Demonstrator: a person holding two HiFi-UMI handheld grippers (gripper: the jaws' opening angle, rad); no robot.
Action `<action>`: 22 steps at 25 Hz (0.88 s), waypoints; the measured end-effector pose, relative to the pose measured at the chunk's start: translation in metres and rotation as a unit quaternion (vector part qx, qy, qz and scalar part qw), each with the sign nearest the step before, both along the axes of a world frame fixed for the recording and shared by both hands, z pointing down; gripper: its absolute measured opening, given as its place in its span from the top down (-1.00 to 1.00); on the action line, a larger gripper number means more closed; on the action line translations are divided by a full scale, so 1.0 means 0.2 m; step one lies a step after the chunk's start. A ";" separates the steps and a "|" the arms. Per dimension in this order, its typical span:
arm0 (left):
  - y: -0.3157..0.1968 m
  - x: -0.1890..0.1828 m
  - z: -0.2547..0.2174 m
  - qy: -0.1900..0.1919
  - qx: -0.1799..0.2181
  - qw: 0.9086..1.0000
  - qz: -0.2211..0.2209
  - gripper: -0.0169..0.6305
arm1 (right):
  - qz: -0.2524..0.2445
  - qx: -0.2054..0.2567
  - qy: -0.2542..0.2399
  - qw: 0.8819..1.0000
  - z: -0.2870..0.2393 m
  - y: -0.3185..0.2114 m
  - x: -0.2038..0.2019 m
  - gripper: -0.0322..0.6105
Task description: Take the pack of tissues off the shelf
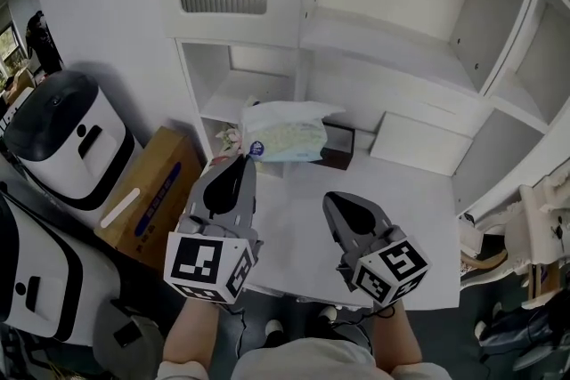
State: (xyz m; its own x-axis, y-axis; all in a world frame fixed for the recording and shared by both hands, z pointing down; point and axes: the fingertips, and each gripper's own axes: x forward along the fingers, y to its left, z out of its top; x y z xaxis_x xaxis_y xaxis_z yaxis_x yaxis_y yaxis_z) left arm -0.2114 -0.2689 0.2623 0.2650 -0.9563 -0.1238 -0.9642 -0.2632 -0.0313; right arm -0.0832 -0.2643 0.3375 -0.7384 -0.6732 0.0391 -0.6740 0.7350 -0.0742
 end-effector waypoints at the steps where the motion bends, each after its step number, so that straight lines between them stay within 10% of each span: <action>1: 0.03 -0.02 0.02 -0.002 -0.002 1.000 0.001 0.94 | 0.002 -0.001 0.002 1.000 0.00 0.03 -0.02 0.89; 22: 0.29 -0.12 0.28 0.027 -0.045 0.997 0.048 0.94 | 0.035 -0.007 0.009 0.999 0.06 0.30 -0.13 0.89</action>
State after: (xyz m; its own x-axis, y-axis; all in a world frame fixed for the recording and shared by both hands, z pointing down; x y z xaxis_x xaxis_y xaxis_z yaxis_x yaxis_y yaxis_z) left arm -0.2349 -0.2117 0.3183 0.3516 -0.9346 -0.0544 -0.9339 -0.3542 0.0483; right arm -0.1092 -0.2044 0.3502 -0.6892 -0.7220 0.0608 -0.7245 0.6856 -0.0711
